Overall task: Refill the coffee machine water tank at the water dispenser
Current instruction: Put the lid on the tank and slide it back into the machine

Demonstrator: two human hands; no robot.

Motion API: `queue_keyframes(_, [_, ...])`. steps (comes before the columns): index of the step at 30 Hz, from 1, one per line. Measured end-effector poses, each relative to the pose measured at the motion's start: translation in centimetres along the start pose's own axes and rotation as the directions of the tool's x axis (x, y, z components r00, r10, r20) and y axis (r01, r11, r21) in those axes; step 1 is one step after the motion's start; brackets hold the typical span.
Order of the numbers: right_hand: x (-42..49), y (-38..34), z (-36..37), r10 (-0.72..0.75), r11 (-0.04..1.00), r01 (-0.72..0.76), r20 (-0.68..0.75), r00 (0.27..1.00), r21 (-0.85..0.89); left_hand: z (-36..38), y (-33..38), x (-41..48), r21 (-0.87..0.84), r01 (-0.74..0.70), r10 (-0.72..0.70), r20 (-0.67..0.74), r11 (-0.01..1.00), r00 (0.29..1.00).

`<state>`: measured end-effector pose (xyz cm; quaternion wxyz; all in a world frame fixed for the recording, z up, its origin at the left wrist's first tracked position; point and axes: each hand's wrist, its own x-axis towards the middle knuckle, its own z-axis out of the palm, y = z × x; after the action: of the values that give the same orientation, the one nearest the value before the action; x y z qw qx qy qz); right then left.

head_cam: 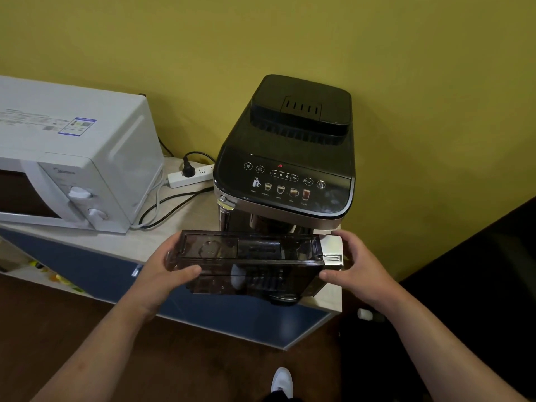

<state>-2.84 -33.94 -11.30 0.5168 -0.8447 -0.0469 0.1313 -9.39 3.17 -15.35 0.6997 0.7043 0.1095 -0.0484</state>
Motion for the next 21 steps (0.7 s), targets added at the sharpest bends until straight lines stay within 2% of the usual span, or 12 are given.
queue_keyframes(3, [0.4, 1.1, -0.1, 0.066, 0.996, -0.069, 0.045, 0.997, 0.063, -0.3, 0.0, 0.4, 0.083, 0.015, -0.015, -0.003, 0.996, 1.000])
queue_keyframes(6, [1.4, 1.8, -0.5, 0.118, 0.989, -0.132, 0.194, 0.974, 0.063, -0.2, 0.6, 0.7, 0.175, 0.002, 0.001, -0.016, 0.985, 1.000])
queue_keyframes(10, [2.8, 1.9, -0.5, 0.124, 0.991, -0.137, 0.340, 0.932, 0.012, -0.6, 1.4, 0.7, 0.245, -0.018, 0.012, 0.025, 0.969, 1.000])
queue_keyframes(15, [3.5, 2.2, -0.6, 0.123, 0.991, -0.135, 0.365, 0.923, 0.006, -0.6, 1.5, 0.9, 0.199, -0.036, 0.029, 0.038, 0.979, 0.999])
queue_keyframes(21, [2.0, 2.8, -0.2, 0.139, 0.973, -0.192, 0.341, 0.930, 0.129, -0.6, 2.0, 0.9, 0.168, -0.069, 0.055, 0.087, 0.983, 0.995])
